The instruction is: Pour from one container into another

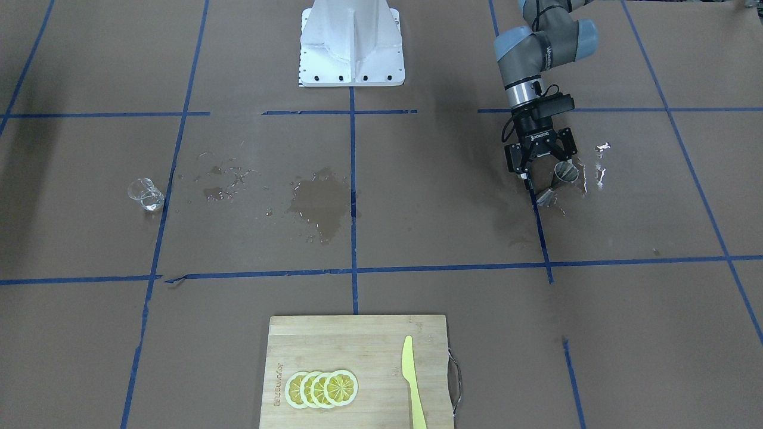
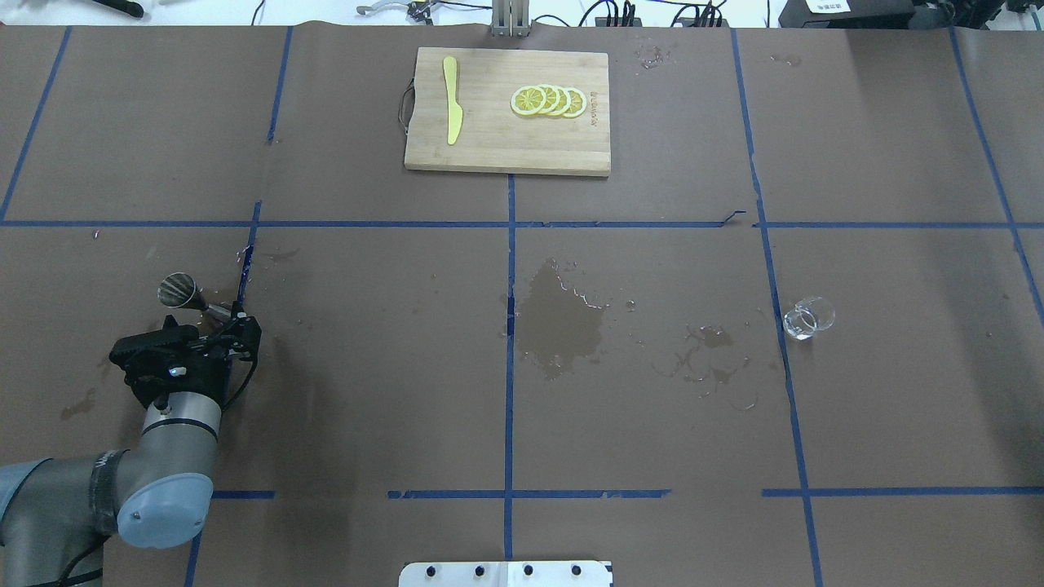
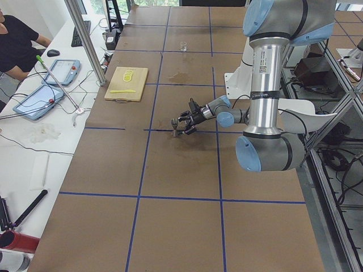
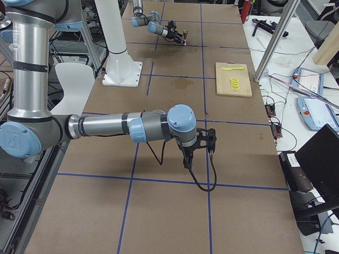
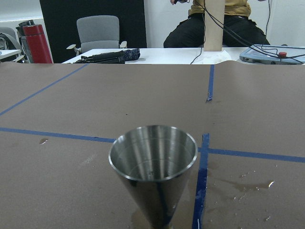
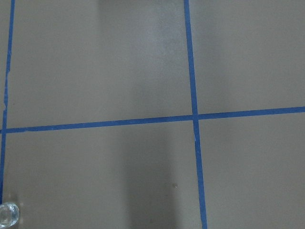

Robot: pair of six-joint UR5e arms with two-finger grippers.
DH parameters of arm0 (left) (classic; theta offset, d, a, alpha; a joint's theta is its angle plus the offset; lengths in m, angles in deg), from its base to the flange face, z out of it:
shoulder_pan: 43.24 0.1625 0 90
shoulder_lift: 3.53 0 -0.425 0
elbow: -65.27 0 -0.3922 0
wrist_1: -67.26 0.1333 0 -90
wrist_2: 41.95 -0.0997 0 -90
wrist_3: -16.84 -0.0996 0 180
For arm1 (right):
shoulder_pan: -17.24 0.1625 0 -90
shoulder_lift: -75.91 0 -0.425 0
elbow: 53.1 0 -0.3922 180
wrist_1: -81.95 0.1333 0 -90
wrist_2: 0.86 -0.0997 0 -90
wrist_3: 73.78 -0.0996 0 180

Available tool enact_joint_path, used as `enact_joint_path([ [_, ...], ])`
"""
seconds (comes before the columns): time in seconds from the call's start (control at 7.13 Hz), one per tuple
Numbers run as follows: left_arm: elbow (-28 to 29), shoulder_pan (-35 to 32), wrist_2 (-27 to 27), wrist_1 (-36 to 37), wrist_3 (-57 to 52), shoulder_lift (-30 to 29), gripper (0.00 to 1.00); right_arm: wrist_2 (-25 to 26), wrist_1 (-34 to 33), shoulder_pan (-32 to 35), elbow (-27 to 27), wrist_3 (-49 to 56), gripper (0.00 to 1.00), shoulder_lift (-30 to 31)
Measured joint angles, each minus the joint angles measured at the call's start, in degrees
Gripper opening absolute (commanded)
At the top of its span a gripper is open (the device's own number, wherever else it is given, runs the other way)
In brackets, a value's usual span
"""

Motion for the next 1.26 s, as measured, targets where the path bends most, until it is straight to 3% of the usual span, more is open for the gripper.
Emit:
enact_joint_path([
  [0.42, 0.22, -1.48, 0.00, 0.00, -0.43, -0.11, 0.90, 0.07, 0.00, -0.08, 0.00, -0.05, 1.00, 0.00],
  [0.84, 2.53, -1.77, 0.00, 0.00, -0.28, -1.96, 0.68, 0.14, 0.00, -0.08, 0.05, 0.02, 1.00, 0.00],
  [1.26, 3.41, -2.91, 0.00, 0.00, -0.29, -2.61, 0.68, 0.12, 0.00, -0.08, -0.04, 0.02, 1.00, 0.00],
])
